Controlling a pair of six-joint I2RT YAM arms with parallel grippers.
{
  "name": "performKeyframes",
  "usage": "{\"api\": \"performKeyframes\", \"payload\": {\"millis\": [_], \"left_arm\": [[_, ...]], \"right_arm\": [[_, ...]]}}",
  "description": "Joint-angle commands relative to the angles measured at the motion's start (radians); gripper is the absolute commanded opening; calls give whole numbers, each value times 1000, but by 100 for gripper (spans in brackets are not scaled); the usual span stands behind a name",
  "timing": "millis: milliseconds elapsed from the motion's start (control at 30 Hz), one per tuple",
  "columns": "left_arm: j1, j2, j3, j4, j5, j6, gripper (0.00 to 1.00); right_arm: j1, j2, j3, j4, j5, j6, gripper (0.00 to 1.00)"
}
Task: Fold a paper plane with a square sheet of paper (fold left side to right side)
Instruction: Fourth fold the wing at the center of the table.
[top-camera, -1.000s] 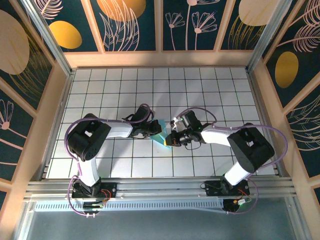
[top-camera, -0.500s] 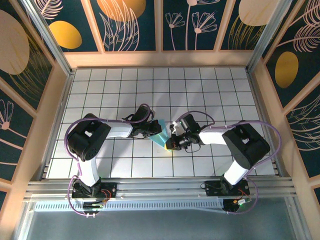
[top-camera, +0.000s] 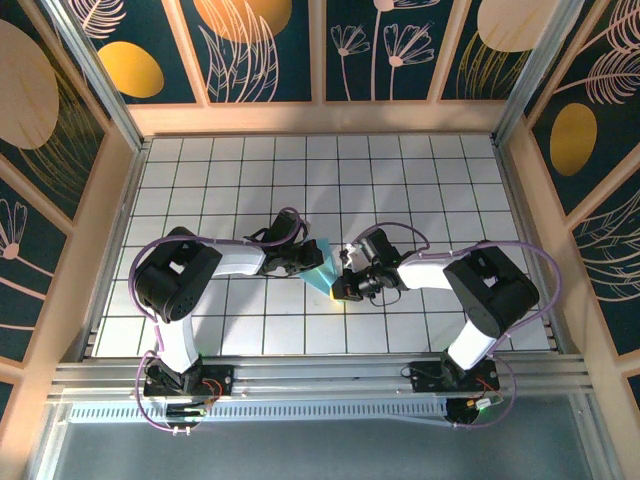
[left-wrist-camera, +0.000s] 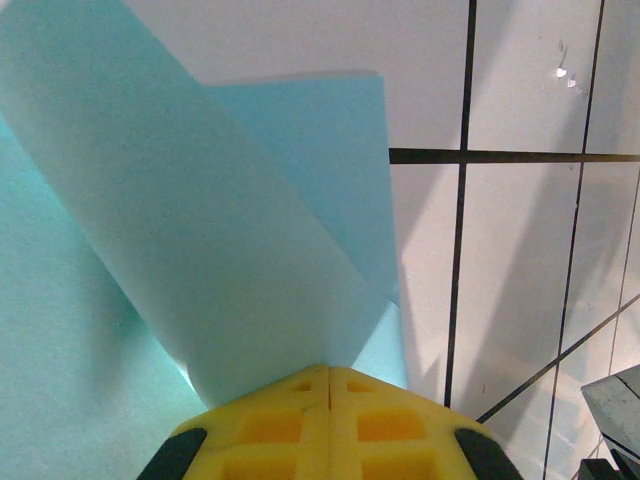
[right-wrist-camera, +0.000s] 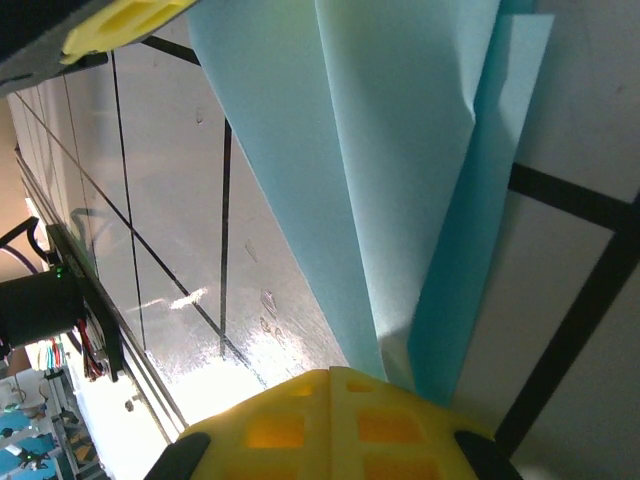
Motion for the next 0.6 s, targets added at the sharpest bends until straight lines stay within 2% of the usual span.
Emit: {"api": "performKeyframes", "payload": {"millis": [0,567], "left_arm": [[-2,28,-14,-109,-69,7,0],[-2,31,-12,-113,-79,3,0]], "right_arm": [[9,22,-12,-4,20,-1,0],[12,22,-61,-16,21,9,0]]}}
